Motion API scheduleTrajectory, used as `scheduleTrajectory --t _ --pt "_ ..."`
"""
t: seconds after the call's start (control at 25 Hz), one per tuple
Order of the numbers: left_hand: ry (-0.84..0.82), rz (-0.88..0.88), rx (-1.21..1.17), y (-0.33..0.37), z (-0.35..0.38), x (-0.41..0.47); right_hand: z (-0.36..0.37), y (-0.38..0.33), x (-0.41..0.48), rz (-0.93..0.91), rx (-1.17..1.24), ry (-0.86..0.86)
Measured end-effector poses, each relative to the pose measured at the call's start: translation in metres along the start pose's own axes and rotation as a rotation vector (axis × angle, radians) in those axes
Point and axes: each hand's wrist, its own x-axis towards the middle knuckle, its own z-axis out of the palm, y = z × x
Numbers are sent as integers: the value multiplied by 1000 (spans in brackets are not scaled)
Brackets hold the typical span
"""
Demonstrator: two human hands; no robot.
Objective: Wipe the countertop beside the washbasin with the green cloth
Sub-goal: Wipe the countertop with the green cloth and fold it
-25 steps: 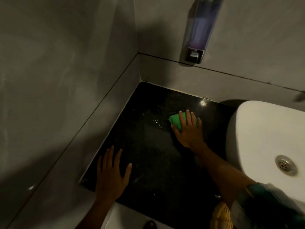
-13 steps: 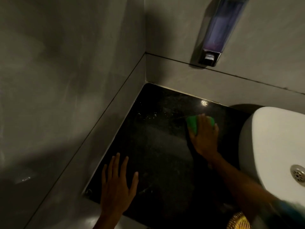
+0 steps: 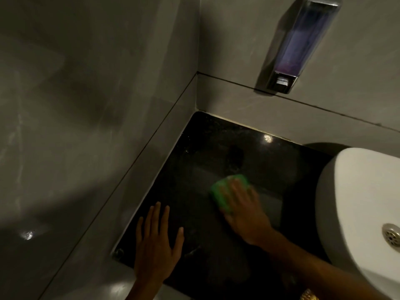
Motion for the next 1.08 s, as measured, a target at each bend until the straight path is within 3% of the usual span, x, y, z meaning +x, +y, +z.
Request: scheduleTrajectory --t 0.16,0.24,0.28,0.4,0.44,0.48,0.56,0.64,0.88,0.96,1.08 --pt "1 -2 8 -6 3 -4 -14 69 3 831 132 21" --pt "3 11 3 -2 5 -4 -15 47 9 986 200 34" --pt "1 14 -3 -2 5 -3 -11 24 9 878 208 30" --pt "1 6 -22 -1 6 -3 -6 -15 -12 192 137 -55" --pt "-5 10 -20 3 5 -3 -11 10 -8 129 121 -103" --pt "-18 20 -18 11 6 -3 -15 45 -2 215 79 -121" --pt "-26 9 -35 19 5 0 -16 104 38 573 125 -3" --pt "-12 -13 -36 15 5 1 -14 119 100 665 213 8" --pt "27 -7 -22 4 10 -3 -8 18 223 257 196 -33" --pt "39 -18 -3 -1 11 2 -7 -13 208 57 161 -43" --pt "31 -29 25 0 9 -2 -6 -39 129 -414 86 -80"
